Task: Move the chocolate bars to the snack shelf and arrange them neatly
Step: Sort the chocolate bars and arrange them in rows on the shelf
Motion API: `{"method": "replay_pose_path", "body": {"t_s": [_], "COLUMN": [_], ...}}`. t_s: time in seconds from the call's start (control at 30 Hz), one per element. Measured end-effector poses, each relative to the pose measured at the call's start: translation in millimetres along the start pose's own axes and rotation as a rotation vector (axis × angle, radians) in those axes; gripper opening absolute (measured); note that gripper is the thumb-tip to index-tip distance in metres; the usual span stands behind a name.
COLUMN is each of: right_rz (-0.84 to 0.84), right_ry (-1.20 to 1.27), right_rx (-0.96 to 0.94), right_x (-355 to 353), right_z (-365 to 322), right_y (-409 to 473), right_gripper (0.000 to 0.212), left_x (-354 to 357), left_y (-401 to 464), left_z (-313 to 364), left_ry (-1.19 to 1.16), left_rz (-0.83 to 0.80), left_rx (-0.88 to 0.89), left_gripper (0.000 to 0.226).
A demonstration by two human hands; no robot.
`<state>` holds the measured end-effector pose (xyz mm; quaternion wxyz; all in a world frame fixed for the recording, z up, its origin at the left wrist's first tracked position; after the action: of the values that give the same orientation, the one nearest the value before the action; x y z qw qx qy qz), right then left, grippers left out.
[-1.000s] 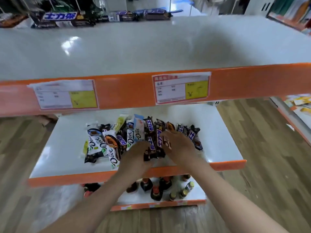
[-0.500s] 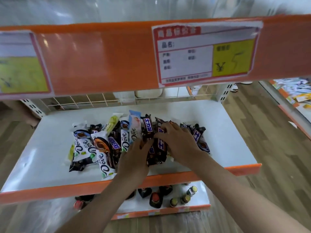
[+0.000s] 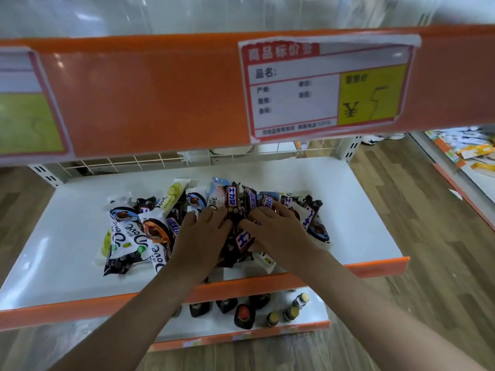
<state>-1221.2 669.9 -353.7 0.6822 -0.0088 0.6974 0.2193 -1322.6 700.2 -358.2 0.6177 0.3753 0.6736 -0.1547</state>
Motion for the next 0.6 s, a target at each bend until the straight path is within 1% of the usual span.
{"method": "replay_pose_path", "body": {"t_s": [0.07,0.1,0.17,0.27,0.4,0.5,0.53,0.6], "right_rz": [-0.004,-0.022,-0.06,-0.07,-0.022,0.014,0.024,0.098], "right_ry": [0.015,0.032,0.055,0.059,-0.026,-0.047,-0.07,-0.103], "right_rx": [0.015,0.025,0.05,0.086,0.02,0.035,0.04,0.07], "right_x": [3,6,12,11,-6,-26,-34,-52], "right_z": [1,2,6,16,11,5,2,-3], "right_y": [0,0,0,2,5,6,5,0], "right_gripper": [0.037,0.038,0.041,0.042,0.044,0.045,0.043,0.041], "left_x": [-2,1,12,14,0,-14,-18,-26], "left_y": [-2,-5,-11,-15,-22,-29,-31,-35], "left_z": [-1,-2,-6,-13,-25,-34,-36,-37], "left_ry": [-0.077,-0.14,-0.264,-0.331,-0.394,-0.477,-0.488,-0.479], "left_rz": [0.014,-0.021,-0.015,0.025,0.082,0.14,0.144,0.121], "left_rx": [-0.025,-0.06,-0.155,-0.244,-0.352,-0.435,-0.447,-0.443], "left_gripper": [0.065,0.063,0.055,0.048,0.04,0.033,0.032,0.03]}}
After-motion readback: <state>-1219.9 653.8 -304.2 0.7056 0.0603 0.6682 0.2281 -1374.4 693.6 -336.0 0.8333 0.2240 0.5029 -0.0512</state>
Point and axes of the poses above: each hand's wrist, its own y-axis towards the middle knuckle, its own x-axis out of the palm, z = x × y, the point moved 7 cm from there along y, towards the middle knuckle, and after that the axes turned 13 degrees about z, right-handed, at the moved point
